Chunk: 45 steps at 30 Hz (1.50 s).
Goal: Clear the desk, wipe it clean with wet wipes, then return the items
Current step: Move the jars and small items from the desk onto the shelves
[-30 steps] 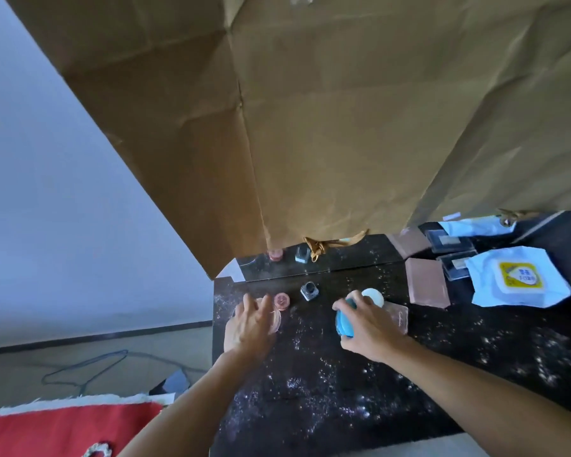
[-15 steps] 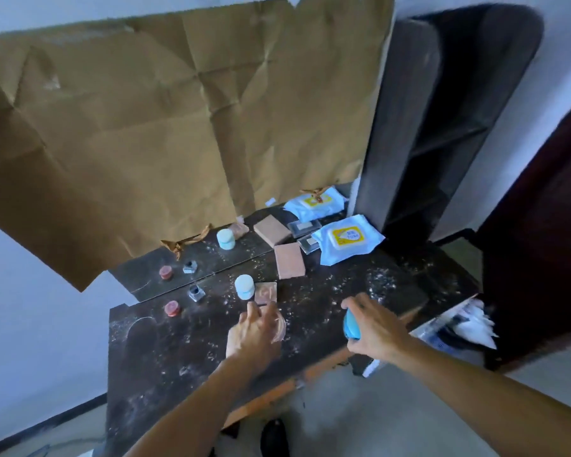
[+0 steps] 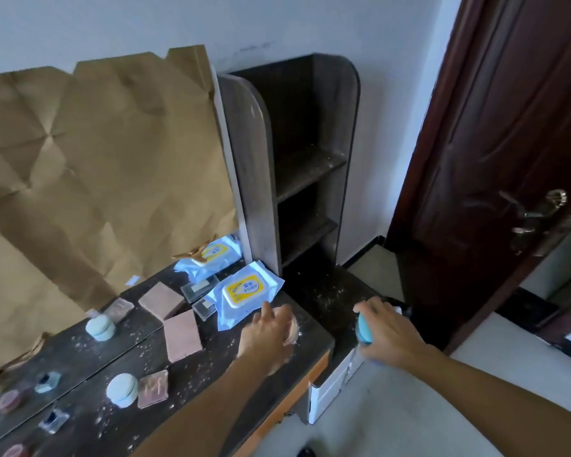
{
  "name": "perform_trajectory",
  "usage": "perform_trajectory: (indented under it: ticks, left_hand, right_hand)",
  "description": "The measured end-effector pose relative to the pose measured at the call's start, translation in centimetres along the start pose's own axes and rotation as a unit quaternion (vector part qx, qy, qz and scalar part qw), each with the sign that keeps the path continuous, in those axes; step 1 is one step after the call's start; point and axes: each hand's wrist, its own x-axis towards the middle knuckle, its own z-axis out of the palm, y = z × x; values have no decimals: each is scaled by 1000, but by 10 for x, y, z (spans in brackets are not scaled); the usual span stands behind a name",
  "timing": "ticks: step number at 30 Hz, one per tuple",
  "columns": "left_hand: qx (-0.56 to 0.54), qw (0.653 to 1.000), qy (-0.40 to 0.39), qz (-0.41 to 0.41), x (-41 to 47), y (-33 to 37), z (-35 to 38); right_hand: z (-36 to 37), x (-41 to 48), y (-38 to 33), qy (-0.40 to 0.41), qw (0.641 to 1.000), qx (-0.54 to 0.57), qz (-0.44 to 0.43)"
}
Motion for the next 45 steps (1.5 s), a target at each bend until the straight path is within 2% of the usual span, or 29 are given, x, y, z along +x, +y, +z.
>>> perform_trajectory:
  ticks: [7,14,19,25,28,32,40,45]
  left_hand:
    - [-20,999,3,33,110,29,-13]
    - [-17,1000,-11,-1,175,37,-18]
    - [-27,997,-18,-68,205,42,-5]
    - [-60,979,-6,-194,228,57,5]
    - [-71,964,8,-255,231,68,10]
    - [-89,946,18,-312,228,84,20]
    - [-89,931,62,-348,244,94,10]
    - [-108,920,110,-361,291,86,-4]
  right_hand:
    - [-29,90,63,-17,999,18,23]
    - [-45,175,89,-25,999,27,-9]
    - [-46,252,96,-30,995,4,-91]
    - [-42,345,92,-63,976,6,-207]
    - [-37,379,88,-89,971,-2,-223]
    - [-29,406,82,-104,966,3,-237]
    - [-25,414,78,-37,968,2,-248]
    - [-25,377,114,-22,942,9,-336]
